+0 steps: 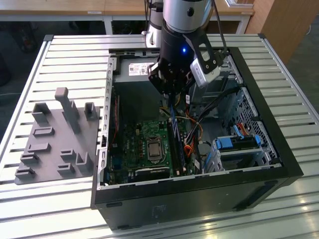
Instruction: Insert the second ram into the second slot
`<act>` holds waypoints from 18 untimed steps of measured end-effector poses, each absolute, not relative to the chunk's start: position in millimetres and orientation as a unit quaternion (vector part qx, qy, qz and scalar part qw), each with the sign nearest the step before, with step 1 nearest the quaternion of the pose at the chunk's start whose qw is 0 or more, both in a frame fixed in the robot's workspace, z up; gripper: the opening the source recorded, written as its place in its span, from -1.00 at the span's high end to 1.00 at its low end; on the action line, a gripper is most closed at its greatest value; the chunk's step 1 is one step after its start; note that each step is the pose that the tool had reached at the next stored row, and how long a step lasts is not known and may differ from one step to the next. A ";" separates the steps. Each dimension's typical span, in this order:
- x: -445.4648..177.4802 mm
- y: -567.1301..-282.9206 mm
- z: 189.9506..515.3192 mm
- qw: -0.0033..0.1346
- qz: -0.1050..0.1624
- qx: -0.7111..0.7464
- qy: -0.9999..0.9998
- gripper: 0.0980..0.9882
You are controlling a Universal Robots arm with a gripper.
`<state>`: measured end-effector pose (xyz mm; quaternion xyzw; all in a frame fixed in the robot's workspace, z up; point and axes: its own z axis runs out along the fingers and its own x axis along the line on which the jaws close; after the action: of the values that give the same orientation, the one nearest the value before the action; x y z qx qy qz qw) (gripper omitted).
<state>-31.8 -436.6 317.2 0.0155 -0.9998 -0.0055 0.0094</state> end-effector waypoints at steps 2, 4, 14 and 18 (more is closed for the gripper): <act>-31.8 -436.6 315.6 0.009 -0.005 0.015 -1.000 0.91; -31.8 -437.2 313.8 0.009 -0.005 0.015 -1.000 0.91; -30.6 -443.7 305.8 0.010 -0.006 0.010 -1.000 0.91; -30.0 -443.7 300.7 0.010 -0.006 0.005 -1.000 0.91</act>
<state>-30.0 -443.7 300.7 0.0052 -0.9999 -0.0061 0.0096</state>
